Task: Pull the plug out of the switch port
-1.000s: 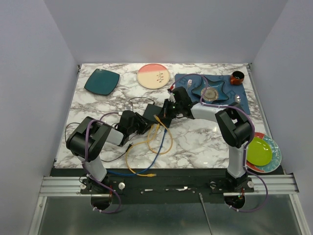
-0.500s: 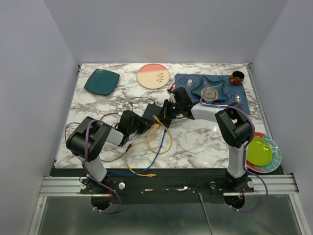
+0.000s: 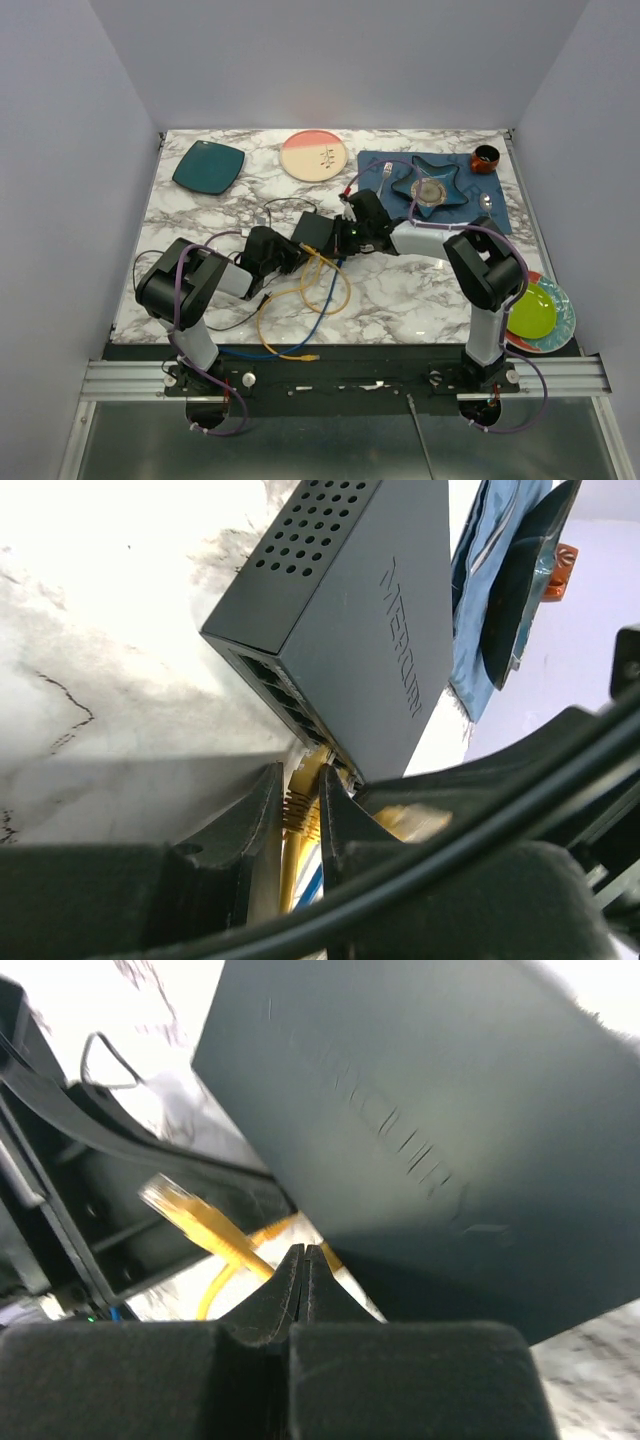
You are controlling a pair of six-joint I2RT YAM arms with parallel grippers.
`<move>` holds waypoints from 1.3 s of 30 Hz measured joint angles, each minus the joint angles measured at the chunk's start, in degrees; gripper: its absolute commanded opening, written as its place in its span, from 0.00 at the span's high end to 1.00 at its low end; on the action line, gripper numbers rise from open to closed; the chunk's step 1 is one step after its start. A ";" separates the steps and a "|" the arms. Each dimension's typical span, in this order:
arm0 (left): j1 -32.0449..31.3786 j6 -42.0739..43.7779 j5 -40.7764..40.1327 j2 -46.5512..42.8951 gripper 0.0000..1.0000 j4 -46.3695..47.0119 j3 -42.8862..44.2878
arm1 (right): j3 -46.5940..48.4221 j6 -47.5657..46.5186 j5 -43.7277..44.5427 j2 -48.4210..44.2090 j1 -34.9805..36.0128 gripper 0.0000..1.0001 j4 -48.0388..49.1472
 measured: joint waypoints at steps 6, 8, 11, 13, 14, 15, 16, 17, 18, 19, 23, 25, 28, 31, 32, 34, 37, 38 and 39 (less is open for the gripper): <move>0.00 -0.02 -0.20 0.00 1.00 0.59 -0.37 | -0.66 -0.42 1.20 -0.02 1.84 0.99 -1.33; 0.00 -0.02 -0.24 0.00 1.00 0.66 -0.42 | -0.59 -0.39 1.51 -0.02 1.90 0.99 -1.55; 0.00 -0.04 -0.26 0.00 1.00 0.92 -0.57 | 0.20 -0.37 2.12 0.09 1.90 0.99 -2.71; 0.00 -0.04 -0.26 0.00 1.00 1.33 -0.85 | 1.14 -0.35 2.97 0.42 1.90 0.99 -3.50; 0.00 -0.07 -0.22 0.00 1.00 1.64 -1.09 | 1.62 -0.35 3.34 0.63 1.90 0.99 -3.80; 0.00 -0.13 -0.20 -0.07 1.00 1.92 -1.36 | 2.43 -0.31 3.87 0.98 1.90 0.99 -4.55; 0.00 -0.17 -0.20 -0.15 1.00 2.16 -1.60 | 3.26 -0.28 4.37 1.33 1.90 0.99 -5.11; 0.02 -0.20 -0.20 -0.22 1.00 2.40 -1.84 | 4.07 -0.24 4.87 1.66 1.90 0.99 -5.75; 0.02 -0.20 -0.20 -0.35 1.00 2.62 -2.10 | 5.01 -0.22 5.35 2.08 1.90 0.99 -6.36; 0.02 -0.20 -0.20 -0.52 1.00 2.73 -2.40 | 5.66 -0.15 5.46 2.43 1.92 0.99 -6.82; 0.20 -0.24 -0.31 -1.09 1.00 2.71 -3.54 | 6.95 0.26 6.25 3.34 2.43 0.99 -8.17; 0.33 -0.20 -0.39 -1.64 1.00 2.60 -4.02 | 7.04 0.50 6.58 3.54 2.54 0.99 -8.66; 0.44 0.02 -0.63 -2.93 1.00 1.77 -4.83 | 7.26 0.72 6.97 3.56 2.56 0.99 -9.03; 0.55 0.66 -1.25 -5.35 1.00 -0.31 -5.95 | 7.37 0.74 7.41 3.54 2.56 0.96 -9.25; 0.59 1.05 -1.60 -6.69 1.00 -1.81 -6.21 | 7.37 0.72 7.65 3.37 2.56 0.90 -9.35; 0.81 2.45 -2.62 -9.86 1.00 -6.16 -6.23 | 7.32 0.61 8.57 2.64 2.54 0.68 -9.81; 1.22 5.66 -5.31 -15.87 1.00 -15.04 -5.55 | 5.81 -0.68 11.04 -1.38 2.54 0.39 -10.91; 1.27 6.51 -6.21 -17.70 1.00 -17.35 -5.14 | 5.33 -1.01 12.35 -3.32 2.54 0.36 -11.61; 1.31 7.69 -7.45 -20.13 1.00 -20.85 -4.31 | 4.87 -1.44 13.64 -5.38 2.51 0.33 -12.24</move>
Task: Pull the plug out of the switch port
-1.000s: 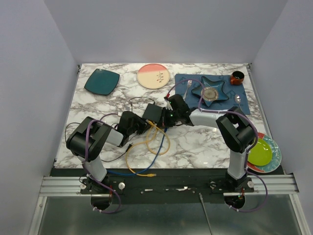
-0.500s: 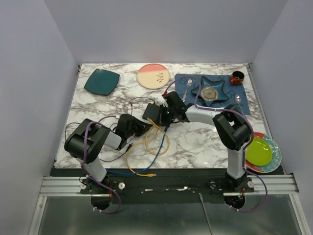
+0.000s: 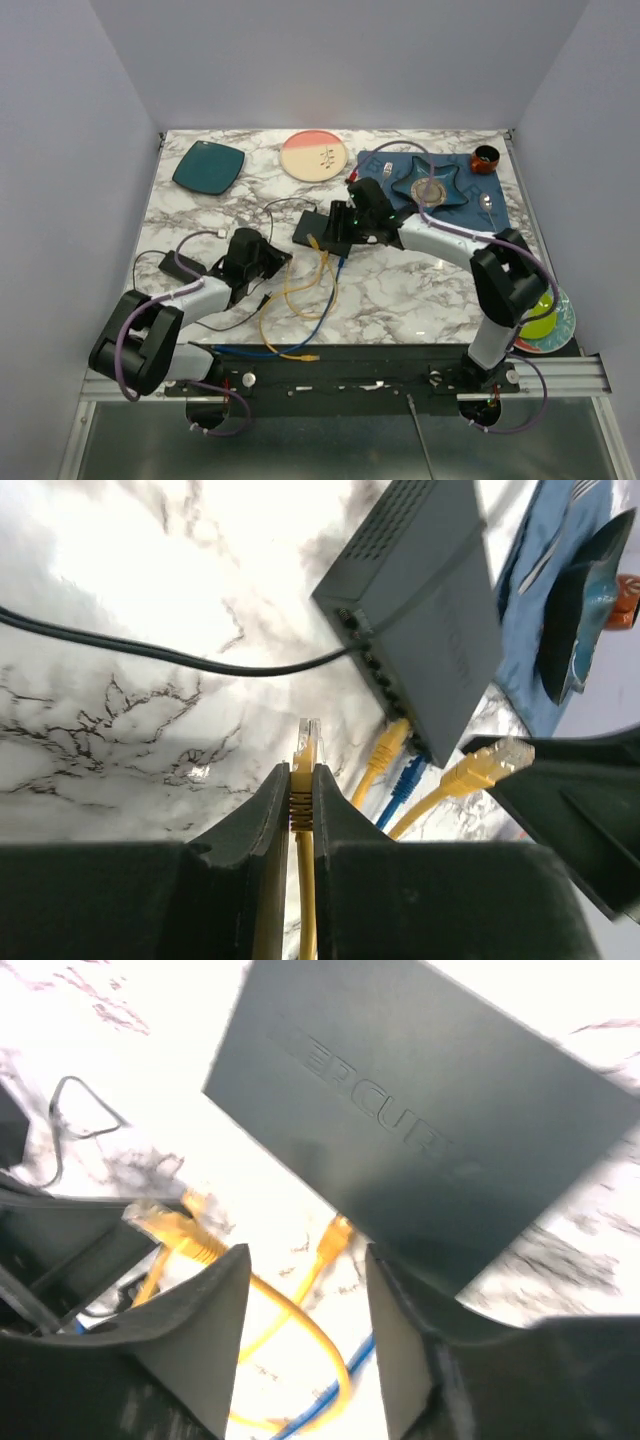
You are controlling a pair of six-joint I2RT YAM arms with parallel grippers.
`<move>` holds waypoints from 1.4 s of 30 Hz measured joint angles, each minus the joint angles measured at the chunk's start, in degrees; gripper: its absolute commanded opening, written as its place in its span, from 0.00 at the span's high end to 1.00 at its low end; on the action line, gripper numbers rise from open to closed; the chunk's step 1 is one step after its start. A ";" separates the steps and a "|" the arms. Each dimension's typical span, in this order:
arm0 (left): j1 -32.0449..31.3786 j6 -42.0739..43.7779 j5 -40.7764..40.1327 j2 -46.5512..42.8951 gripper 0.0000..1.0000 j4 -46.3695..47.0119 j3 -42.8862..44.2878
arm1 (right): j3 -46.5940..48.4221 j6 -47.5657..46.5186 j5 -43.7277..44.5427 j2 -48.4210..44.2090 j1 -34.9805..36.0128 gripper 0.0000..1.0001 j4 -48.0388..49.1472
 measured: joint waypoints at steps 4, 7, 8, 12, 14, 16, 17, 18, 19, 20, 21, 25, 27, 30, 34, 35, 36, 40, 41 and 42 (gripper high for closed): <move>0.28 3.74 -4.48 -8.11 1.00 -9.62 3.63 | -1.51 -1.75 4.46 -8.09 -0.15 0.32 -1.29; 0.42 6.25 -7.85 -13.57 1.00 -15.69 5.88 | -4.81 -2.32 6.80 -13.27 -0.28 0.33 -1.27; 0.55 7.10 -9.07 -15.47 1.00 -17.75 6.40 | -6.45 -2.43 7.21 -14.78 -0.28 0.33 -1.22; 1.09 10.12 -13.29 -20.37 1.00 -24.57 8.33 | -13.00 -2.73 7.69 -18.78 -0.28 0.34 -1.25; 1.29 11.67 -14.75 -21.00 1.00 -27.08 9.81 | -15.08 -2.97 6.38 -19.67 -0.28 0.35 -1.14; 1.38 13.22 -15.91 -20.90 1.00 -29.64 11.67 | -16.13 -3.28 4.09 -20.31 -0.09 0.35 -0.70; 1.38 14.05 -16.72 -20.92 1.00 -30.88 12.63 | -16.33 -3.39 3.10 -20.70 0.17 0.35 -0.42; 1.38 14.88 -17.66 -20.98 1.00 -32.22 13.60 | -16.39 -3.50 2.32 -21.14 0.59 0.35 -0.11; 1.40 15.96 -18.93 -21.20 1.00 -33.42 14.71 | -16.39 -3.67 1.38 -21.86 1.25 0.35 0.35; 1.51 17.03 -20.24 -21.59 1.00 -34.82 15.91 | -16.39 -3.85 0.83 -22.62 1.75 0.35 0.81; 1.57 18.01 -21.18 -21.99 1.00 -35.93 16.92 | -16.39 -3.96 0.33 -23.43 2.08 0.35 1.14; 2.38 22.71 -26.10 -24.52 1.00 -39.54 25.14 | -16.35 -4.44 -0.83 -26.27 2.75 0.35 2.16; 2.56 24.74 -27.71 -24.98 1.00 -40.04 28.30 | -16.22 -4.61 -1.44 -27.15 2.75 0.35 2.40; 2.60 27.96 -29.70 -25.44 1.00 -40.06 35.36 | -15.54 -4.98 -2.71 -27.63 2.73 0.34 2.75; 2.62 31.67 -29.75 -24.48 1.00 -39.82 40.39 | -14.32 -5.81 -5.33 -27.74 3.21 0.33 3.87; 2.64 32.13 -28.83 -23.96 1.00 -39.60 40.89 | -13.86 -6.01 -5.97 -27.74 3.54 0.33 4.02; 2.75 32.37 -27.87 -23.54 1.00 -39.39 40.98 | -13.22 -6.21 -6.40 -27.71 3.98 0.32 4.09; 2.86 31.50 -19.85 -22.27 1.00 -38.56 38.16 | -8.52 -7.65 -7.91 -26.18 7.17 0.29 5.16; 2.86 31.10 -17.40 -22.25 1.00 -38.51 37.00 | -7.19 -8.07 -7.96 -25.40 8.13 0.27 5.64; 2.86 30.60 -15.37 -22.25 1.00 -38.53 36.20 | -6.25 -8.37 -7.96 -24.81 8.94 0.25 6.21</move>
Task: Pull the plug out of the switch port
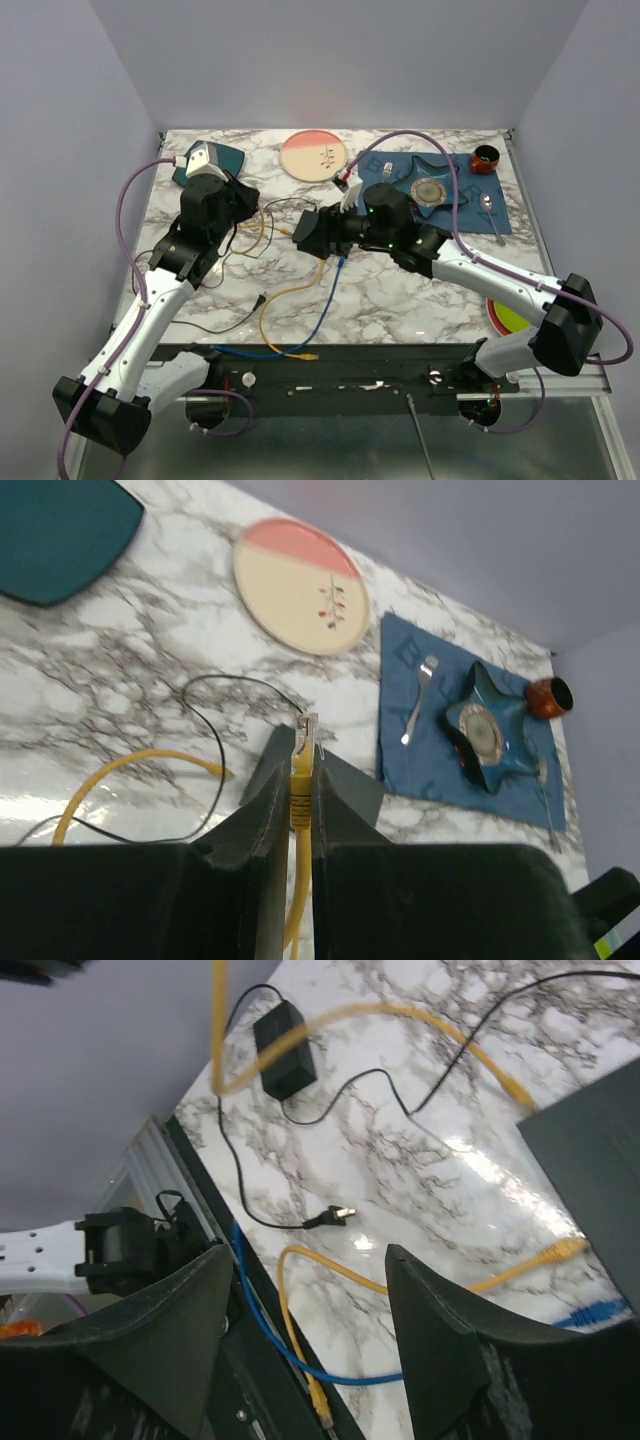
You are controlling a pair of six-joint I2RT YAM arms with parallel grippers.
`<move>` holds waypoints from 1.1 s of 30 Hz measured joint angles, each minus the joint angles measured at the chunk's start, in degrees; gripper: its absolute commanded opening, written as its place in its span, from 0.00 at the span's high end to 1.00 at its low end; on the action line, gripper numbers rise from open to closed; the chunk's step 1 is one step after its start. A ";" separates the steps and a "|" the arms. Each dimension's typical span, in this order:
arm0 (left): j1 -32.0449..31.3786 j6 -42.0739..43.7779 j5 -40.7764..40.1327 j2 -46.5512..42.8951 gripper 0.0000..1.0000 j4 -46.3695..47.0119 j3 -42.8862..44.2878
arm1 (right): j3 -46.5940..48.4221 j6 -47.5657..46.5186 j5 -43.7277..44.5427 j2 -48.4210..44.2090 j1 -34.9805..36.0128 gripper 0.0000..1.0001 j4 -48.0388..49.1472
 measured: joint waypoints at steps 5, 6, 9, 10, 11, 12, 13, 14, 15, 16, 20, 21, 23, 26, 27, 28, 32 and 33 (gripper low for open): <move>-0.04 -3.15 10.01 0.17 1.00 0.42 -1.36 | 1.31 -0.20 0.07 1.84 3.04 0.21 4.00; -0.04 -3.78 11.45 0.13 1.00 0.92 -1.36 | 1.22 0.04 0.07 1.97 3.23 0.20 4.92; -0.31 -5.62 14.97 0.04 1.00 1.88 -1.36 | 1.01 0.96 0.13 2.14 3.56 0.19 7.96; -0.37 -6.21 15.85 -0.02 1.00 2.16 -1.36 | 0.96 1.25 0.20 2.19 3.65 0.19 8.94; -0.42 -6.54 16.41 -0.13 1.00 2.34 -1.36 | 0.92 1.68 0.28 2.23 3.69 0.19 9.94; -0.42 -6.91 16.85 -0.26 1.00 2.58 -1.44 | 0.90 2.12 0.33 2.34 3.69 0.18 10.91; -0.44 -7.32 17.38 -0.50 1.00 2.67 -1.55 | 0.90 2.62 0.44 2.51 3.80 0.18 11.85; -0.52 -7.56 17.73 -0.81 1.00 2.95 -1.81 | 0.92 2.99 0.52 2.80 3.91 0.18 12.72; -0.57 -7.87 17.92 -1.09 1.00 3.15 -2.14 | 1.09 3.32 0.55 3.26 4.02 0.18 13.31; -0.61 -8.22 18.10 -1.55 1.00 3.39 -2.62 | 1.49 3.72 0.57 3.96 4.15 0.18 13.77; -0.72 -8.98 18.69 -2.78 1.00 3.52 -4.20 | 4.33 5.35 0.61 8.72 4.70 0.18 14.64; -0.74 -9.09 18.75 -2.91 1.00 3.54 -4.48 | 4.74 5.88 0.61 9.99 4.85 0.23 15.17; -0.74 -9.44 18.84 -3.04 1.00 3.69 -5.01 | 5.68 6.47 0.63 11.85 5.03 0.50 15.19; -0.74 -9.84 18.97 -3.32 0.85 3.89 -6.01 | 8.04 7.28 0.68 14.53 5.25 0.93 15.15; -0.76 -9.97 18.88 -3.63 0.77 3.87 -6.40 | 8.28 7.54 0.74 14.73 5.31 0.98 15.17; -0.74 -10.19 18.80 -3.91 0.65 3.87 -6.73 | 8.28 7.67 0.98 14.67 5.35 0.99 14.93; -0.94 -10.51 14.29 -7.65 0.25 1.09 -7.08 | 7.45 6.84 3.76 11.52 5.40 0.99 13.25; -1.01 -10.67 12.66 -8.61 0.22 0.13 -7.04 | 6.97 6.32 4.72 9.70 5.44 0.99 12.57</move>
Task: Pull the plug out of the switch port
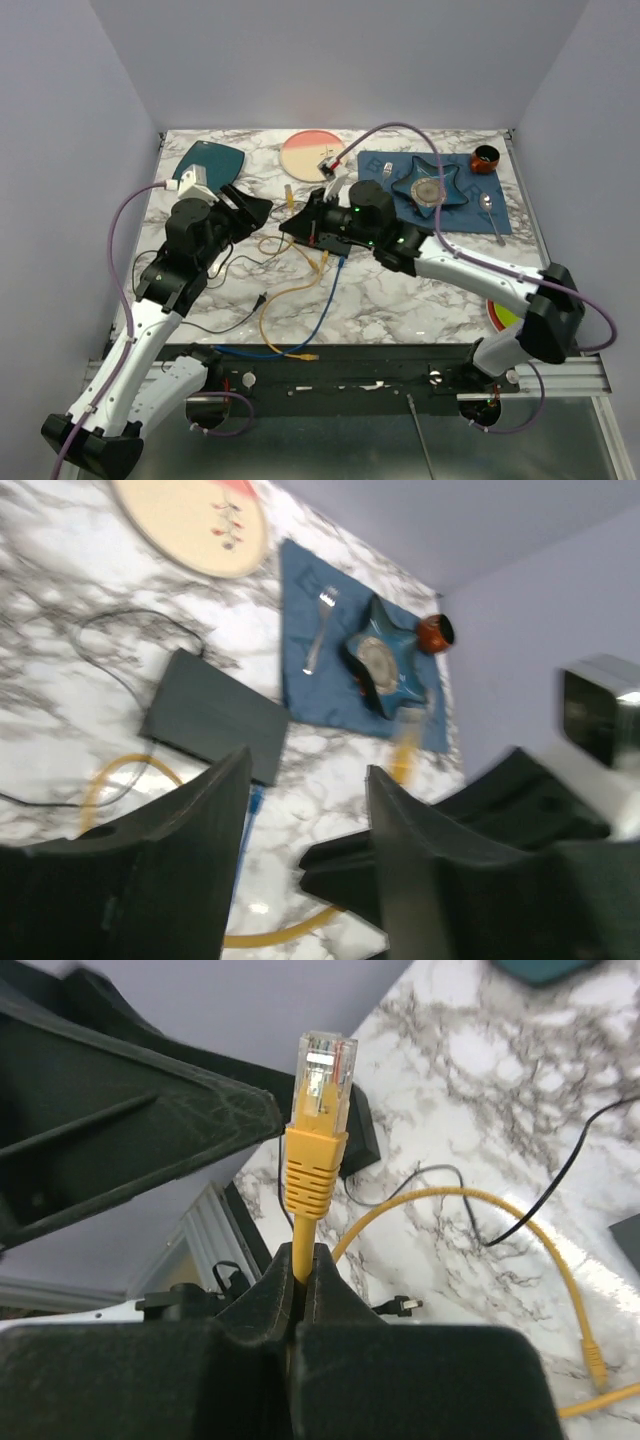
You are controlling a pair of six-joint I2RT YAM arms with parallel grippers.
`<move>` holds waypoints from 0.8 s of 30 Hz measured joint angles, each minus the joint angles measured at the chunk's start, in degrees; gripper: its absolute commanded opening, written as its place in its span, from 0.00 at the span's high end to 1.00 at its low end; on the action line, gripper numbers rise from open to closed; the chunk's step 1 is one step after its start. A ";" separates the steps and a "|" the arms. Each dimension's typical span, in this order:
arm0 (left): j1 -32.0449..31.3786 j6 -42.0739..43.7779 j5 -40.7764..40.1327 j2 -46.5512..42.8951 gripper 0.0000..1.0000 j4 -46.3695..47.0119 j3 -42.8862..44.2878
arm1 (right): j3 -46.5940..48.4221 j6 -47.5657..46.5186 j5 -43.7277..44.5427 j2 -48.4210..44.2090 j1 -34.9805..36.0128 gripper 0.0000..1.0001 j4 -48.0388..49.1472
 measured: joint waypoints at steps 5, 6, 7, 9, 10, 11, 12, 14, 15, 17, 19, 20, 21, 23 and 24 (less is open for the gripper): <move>0.00 -0.66 -7.74 -3.74 0.18 -5.03 0.87 | -2.60 -2.45 7.74 -13.64 0.00 0.99 -1.36; 0.00 -0.81 -8.61 -4.04 0.18 -5.70 0.87 | -3.37 -2.89 10.12 -16.81 0.00 0.99 -1.16; 0.00 -0.94 -9.05 -4.17 0.18 -6.23 0.87 | -4.31 -3.37 12.24 -19.69 0.00 0.99 -0.94; 0.00 -1.31 -9.84 -4.17 0.18 -7.30 0.63 | -6.14 -4.59 16.83 -25.05 0.00 0.99 -0.55; 0.00 -1.49 -9.97 -4.17 0.18 -7.52 0.28 | -6.69 -5.44 19.06 -27.21 0.00 0.99 -0.57; 0.00 -1.53 -10.10 -4.20 0.18 -7.65 -0.04 | -6.67 -6.29 21.57 -28.68 0.00 0.99 -1.38; 0.00 -1.60 -10.25 -4.28 0.18 -7.82 -0.61 | -6.10 -6.97 24.06 -29.57 0.00 0.99 -3.10; 0.00 -1.64 -10.47 -4.50 0.18 -8.44 -1.42 | -1.99 -7.98 30.82 -29.24 0.00 0.99 -10.56; 0.00 -1.64 -10.60 -4.74 0.18 -8.72 -1.86 | -0.15 -8.09 33.57 -28.55 0.00 0.99 -13.49; 0.00 -1.66 -10.88 -5.40 0.18 -9.27 -2.45 | 3.82 -7.26 41.00 -26.51 0.00 0.99 -22.23; 0.00 -1.70 -11.02 -6.03 0.19 -9.60 -2.84 | 4.90 -5.68 46.66 -25.22 0.00 0.99 -29.83; 0.00 -1.77 -11.02 -6.29 0.19 -9.62 -3.13 | 4.61 -4.83 48.63 -24.87 -0.09 0.99 -33.44; 0.00 -1.86 -11.02 -6.40 0.19 -9.66 -3.30 | 3.89 -3.98 50.03 -24.74 -0.57 0.99 -36.50; 0.00 -2.10 -10.97 -6.32 0.19 -9.66 -3.85 | 2.05 -1.90 50.88 -24.70 -2.05 0.99 -42.45; 0.00 -2.16 -10.93 -6.16 0.19 -9.73 -4.13 | 0.90 -0.48 50.86 -24.70 -3.74 0.99 -45.33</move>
